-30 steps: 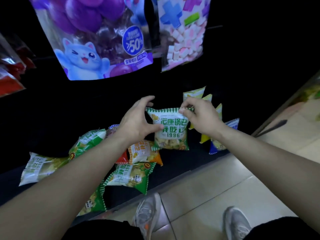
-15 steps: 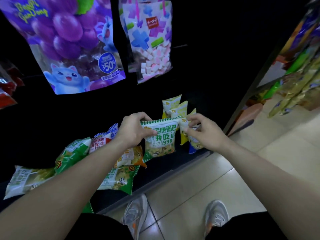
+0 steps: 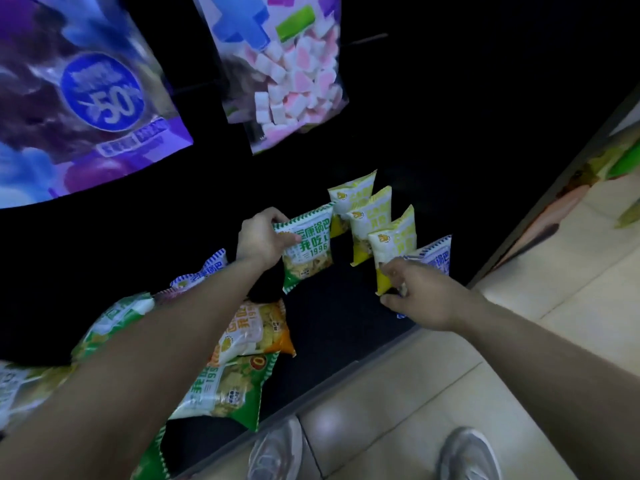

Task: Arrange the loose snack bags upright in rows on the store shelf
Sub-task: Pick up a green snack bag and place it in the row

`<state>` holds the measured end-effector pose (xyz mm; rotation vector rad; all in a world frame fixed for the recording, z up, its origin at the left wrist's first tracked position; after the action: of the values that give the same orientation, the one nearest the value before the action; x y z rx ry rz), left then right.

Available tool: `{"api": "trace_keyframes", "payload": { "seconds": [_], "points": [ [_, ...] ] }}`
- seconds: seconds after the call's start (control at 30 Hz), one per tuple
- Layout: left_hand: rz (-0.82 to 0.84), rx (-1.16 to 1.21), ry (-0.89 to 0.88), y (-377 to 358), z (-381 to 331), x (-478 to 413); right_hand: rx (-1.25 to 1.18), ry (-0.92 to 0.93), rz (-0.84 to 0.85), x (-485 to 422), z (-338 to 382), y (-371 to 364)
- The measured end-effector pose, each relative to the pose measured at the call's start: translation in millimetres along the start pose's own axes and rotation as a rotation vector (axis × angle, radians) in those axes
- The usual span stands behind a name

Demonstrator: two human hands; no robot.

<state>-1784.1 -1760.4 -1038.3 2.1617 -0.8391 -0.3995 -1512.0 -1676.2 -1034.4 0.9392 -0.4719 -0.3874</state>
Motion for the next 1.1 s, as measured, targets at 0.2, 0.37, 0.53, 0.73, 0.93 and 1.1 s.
{"api": "trace_keyframes", "payload": {
  "seconds": [0.2, 0.37, 0.53, 0.73, 0.93, 1.1],
  "points": [
    [-0.006, 0.062, 0.101, -40, 24, -70, 0.017, -0.064, 0.044, -12, -14, -26],
    [-0.042, 0.109, 0.161, -58, 33, -93, 0.017, -0.059, 0.09, -17, -11, -37],
    [-0.085, -0.024, 0.129, -56, 35, -91, 0.054, -0.053, 0.164, -18, -7, -51],
    [-0.1, -0.274, 0.02, -17, 16, -63, 0.097, -0.005, 0.228, -23, 22, -56],
    [0.201, -0.516, -0.01, 35, 36, 18, 0.142, 0.11, 0.26, -43, 89, -66],
    [0.225, -0.566, 0.043, 87, 91, 94, 0.203, 0.189, 0.313, -52, 138, -92]
  ]
}}
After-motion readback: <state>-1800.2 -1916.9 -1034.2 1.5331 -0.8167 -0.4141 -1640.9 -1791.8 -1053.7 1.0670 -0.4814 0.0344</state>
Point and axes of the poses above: each hand's wrist, its own x-axis away from the middle knuckle, its own y-axis out of the back of the hand, z = x × y, the point moved 8 cm from there along -x, towards the middle knuckle, and after that the axes turned 7 degrees about y, right-handed, at the moved point
